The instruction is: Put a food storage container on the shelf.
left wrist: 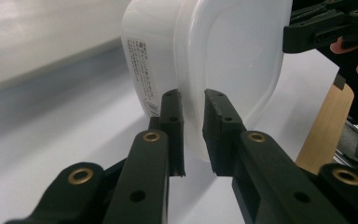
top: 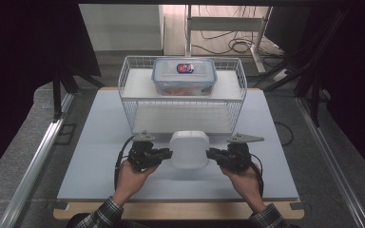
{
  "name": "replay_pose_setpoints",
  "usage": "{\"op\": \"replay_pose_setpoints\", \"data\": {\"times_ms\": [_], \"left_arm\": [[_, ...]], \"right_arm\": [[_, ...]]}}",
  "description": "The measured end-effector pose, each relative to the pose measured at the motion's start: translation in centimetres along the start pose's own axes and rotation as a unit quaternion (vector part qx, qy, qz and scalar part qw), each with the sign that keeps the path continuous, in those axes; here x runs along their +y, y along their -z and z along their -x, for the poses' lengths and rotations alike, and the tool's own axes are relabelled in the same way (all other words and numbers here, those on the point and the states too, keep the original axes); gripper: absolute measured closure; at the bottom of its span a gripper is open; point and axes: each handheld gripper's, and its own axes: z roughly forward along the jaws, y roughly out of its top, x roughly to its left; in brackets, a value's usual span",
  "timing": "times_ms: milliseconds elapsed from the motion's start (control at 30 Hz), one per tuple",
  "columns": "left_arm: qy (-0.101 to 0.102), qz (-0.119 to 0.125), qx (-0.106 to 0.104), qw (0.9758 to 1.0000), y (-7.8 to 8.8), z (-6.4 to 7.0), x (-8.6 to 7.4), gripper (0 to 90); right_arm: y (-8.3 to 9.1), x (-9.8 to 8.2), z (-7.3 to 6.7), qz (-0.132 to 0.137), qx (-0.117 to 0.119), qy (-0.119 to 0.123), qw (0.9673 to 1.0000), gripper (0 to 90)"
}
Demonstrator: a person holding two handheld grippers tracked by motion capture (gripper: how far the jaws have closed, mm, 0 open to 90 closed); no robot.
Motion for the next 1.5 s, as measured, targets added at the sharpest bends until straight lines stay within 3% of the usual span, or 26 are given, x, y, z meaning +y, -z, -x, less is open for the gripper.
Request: {"op": "replay_pose_setpoints", "data": {"times_ms": [667,967,1500], "left_arm": [[-0.031,0.057,0.021,0.9977,3.6,0.3,3.9,79.3],[-0.047,0.071,0.031,0.9959,4.8,0.3,6.0,79.2],[-0.058,0.093,0.042,0.9931,7.3,0.3,10.1,79.1]], "right_arm": [[1.5,4.9,-1.4,0.059,-0.004,0.041,0.9974,78.1],[2.3,7.2,-1.9,0.076,-0.01,0.055,0.9955,78.1],[3.3,11.6,-2.4,0.101,-0.013,0.067,0.9926,78.0]]}}
